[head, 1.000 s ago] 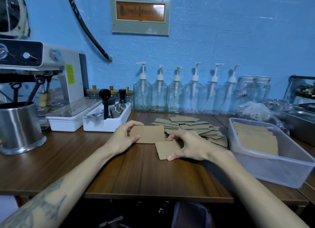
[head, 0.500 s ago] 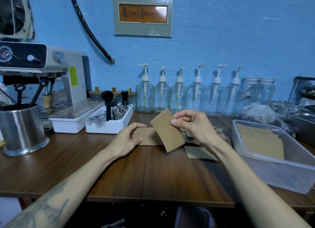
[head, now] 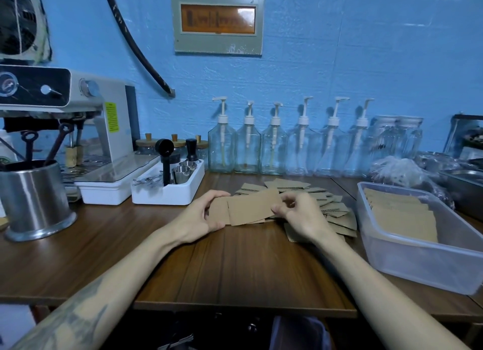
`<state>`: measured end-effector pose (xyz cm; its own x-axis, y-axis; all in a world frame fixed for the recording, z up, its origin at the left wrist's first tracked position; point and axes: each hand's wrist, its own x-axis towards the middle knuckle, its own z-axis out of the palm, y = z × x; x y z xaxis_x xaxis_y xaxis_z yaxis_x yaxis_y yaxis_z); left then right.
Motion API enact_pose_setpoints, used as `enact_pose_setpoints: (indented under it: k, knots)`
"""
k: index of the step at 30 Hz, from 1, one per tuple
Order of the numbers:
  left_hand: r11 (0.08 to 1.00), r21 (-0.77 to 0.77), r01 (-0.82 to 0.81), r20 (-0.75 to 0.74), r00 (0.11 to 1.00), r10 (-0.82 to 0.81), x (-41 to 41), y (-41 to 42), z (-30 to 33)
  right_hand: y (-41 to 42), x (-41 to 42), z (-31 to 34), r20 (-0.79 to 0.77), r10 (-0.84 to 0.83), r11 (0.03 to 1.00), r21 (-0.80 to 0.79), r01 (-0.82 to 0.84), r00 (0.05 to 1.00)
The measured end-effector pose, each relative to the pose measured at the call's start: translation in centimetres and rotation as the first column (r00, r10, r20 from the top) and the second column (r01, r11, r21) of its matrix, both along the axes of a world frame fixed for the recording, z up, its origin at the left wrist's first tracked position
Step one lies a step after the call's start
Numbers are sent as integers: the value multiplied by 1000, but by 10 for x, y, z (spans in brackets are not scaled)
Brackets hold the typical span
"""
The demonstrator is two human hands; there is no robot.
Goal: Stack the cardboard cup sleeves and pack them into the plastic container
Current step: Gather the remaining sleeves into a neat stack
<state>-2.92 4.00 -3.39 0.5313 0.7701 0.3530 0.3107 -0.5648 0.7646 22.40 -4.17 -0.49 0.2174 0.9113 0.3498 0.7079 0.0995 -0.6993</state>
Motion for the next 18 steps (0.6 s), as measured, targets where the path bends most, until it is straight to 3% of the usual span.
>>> enact_pose_setpoints:
  k: [2,6,18]
  knots:
    - [1000,-30,9,12,1000,-9,1,-3,1,-1,-3,-4,222,-56,998,-22,62,973]
    - [1000,-2,8,51,999,-7,3,-6,2,-2,-17,-9,432,-30,1000,5,31,901]
    - [998,56,6,35,999,-8,4,-7,1,5,-31,-15,536,60,984,113,-141,842]
